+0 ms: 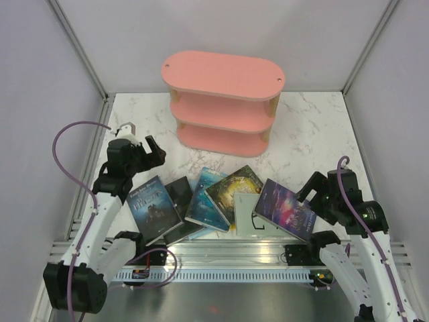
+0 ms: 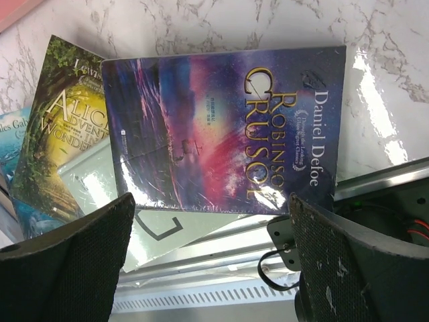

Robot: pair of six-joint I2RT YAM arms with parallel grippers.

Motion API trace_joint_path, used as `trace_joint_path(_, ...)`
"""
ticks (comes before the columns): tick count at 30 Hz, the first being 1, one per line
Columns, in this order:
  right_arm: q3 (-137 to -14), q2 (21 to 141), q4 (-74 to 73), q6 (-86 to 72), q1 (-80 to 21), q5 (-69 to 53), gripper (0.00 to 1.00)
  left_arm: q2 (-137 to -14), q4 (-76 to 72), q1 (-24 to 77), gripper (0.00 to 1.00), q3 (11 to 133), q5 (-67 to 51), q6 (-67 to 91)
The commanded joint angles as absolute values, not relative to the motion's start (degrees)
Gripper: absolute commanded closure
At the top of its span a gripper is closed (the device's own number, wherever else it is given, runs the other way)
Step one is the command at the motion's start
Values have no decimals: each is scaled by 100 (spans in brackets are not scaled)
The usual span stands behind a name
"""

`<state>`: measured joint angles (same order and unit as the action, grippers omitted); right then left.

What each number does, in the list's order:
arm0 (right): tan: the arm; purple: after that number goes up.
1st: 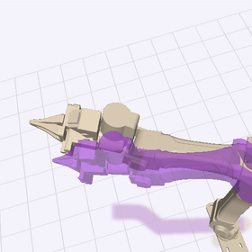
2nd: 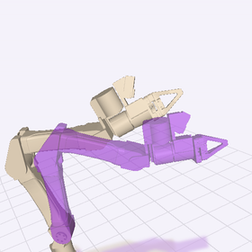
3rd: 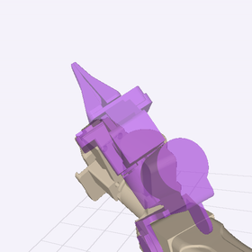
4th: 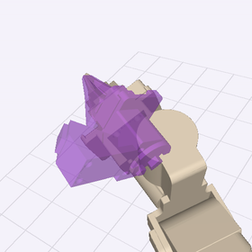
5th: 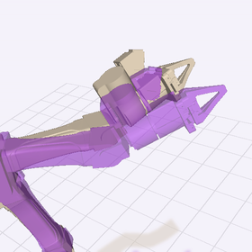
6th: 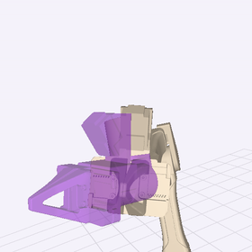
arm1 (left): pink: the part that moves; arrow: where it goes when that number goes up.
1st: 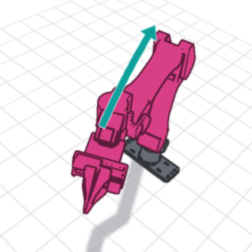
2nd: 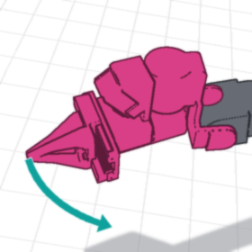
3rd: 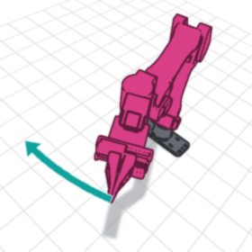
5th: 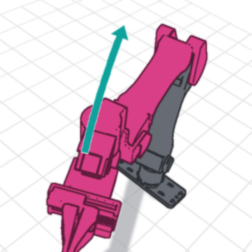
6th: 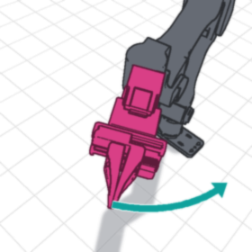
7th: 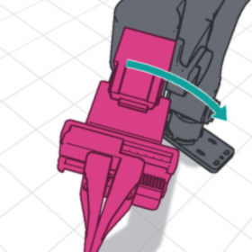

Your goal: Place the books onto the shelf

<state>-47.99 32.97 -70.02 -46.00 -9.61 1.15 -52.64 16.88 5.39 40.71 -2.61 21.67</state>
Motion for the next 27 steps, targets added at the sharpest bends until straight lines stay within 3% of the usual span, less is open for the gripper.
trace_joint_path(1,-4702,3305,-6522,-4579,-967,-148,2,-5027,2959,545,0,4900,-888,2478)
trace_joint_path(5,-4676,3261,-6407,-4571,-967,-237,2,-5212,4393,536,0,5300,-158,2971)
trace_joint_path(13,-4570,2866,-6416,-4588,-967,-193,2,-4562,3702,536,0,4659,-2827,2356)
trace_joint_path(18,-4474,2734,-6416,-4728,-967,-228,2,-5351,3586,554,0,4369,-4068,2662)
trace_joint_path(27,-4456,2742,-6477,-4904,-967,-123,2,-6644,3481,1651,1,4325,-3824,2733)
